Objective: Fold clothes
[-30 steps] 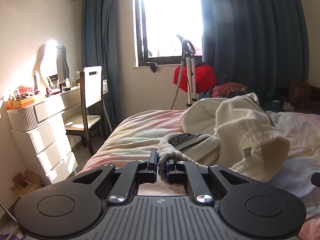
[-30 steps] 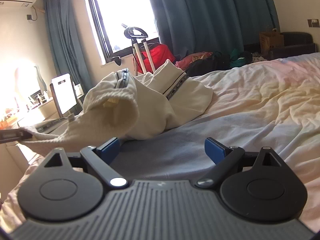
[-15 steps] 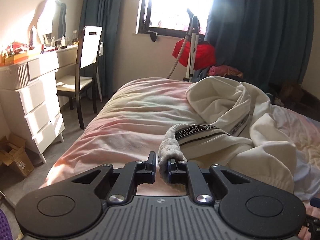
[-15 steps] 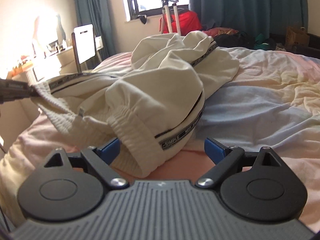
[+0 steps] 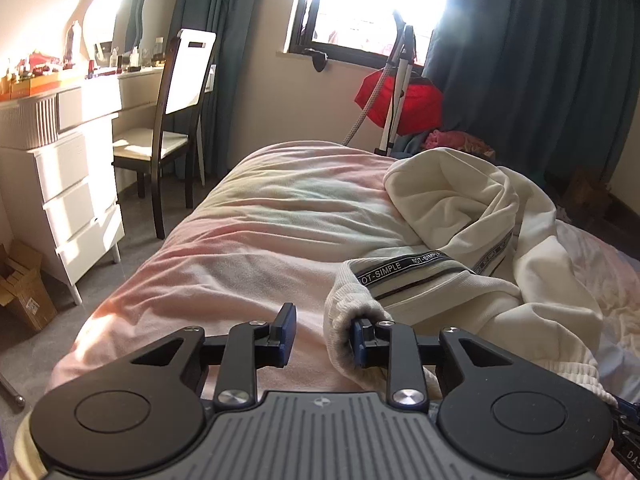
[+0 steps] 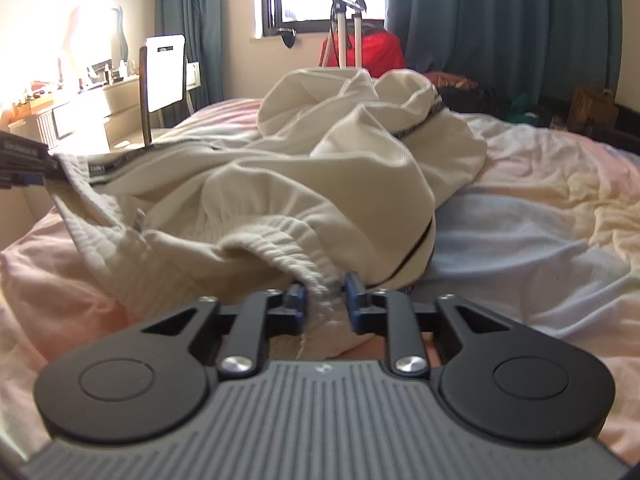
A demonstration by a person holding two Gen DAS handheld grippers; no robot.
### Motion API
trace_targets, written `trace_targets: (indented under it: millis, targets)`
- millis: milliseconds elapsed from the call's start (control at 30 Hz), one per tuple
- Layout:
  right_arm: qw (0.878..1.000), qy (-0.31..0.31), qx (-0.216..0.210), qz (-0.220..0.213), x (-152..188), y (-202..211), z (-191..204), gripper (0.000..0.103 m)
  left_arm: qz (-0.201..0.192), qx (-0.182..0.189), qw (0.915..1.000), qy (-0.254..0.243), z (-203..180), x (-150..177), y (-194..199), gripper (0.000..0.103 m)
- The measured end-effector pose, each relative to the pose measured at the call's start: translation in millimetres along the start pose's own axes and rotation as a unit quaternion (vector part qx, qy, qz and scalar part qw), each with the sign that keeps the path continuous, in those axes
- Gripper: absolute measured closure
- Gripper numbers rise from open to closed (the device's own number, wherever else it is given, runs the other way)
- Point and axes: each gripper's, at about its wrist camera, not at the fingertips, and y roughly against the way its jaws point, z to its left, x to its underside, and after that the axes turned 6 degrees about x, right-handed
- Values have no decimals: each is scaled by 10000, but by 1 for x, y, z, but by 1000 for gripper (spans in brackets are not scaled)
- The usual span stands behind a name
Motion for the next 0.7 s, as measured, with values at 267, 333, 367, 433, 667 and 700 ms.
trace_targets:
  millis: [267, 333, 367, 433, 667, 700]
  targets:
    - [9955, -297, 39, -898, -39, 63, -26, 85, 700, 292, 9961, 450, 12, 4, -15, 60]
    - [9980, -187, 92, -592, -43, 64, -33, 86, 1011, 242, 9934, 476, 14, 9, -22, 58]
    - [9993, -113, 87, -352, -42, 61, -36, 86, 1138, 189, 9921, 496, 16, 12, -25, 58]
    - [9994, 41, -72, 322, -31, 46, -38, 86, 1258, 127, 9905, 535, 19, 16, -27, 57]
    - [9716, -1180, -1237, 1638, -8, 13, -67, 82, 1198, 593, 9852, 1076, 24, 15, -9, 56]
    - [9685, -1423, -1353, 1532, -12, 18, -75, 82, 1188, 704, 9827, 1230, 25, 15, -4, 56]
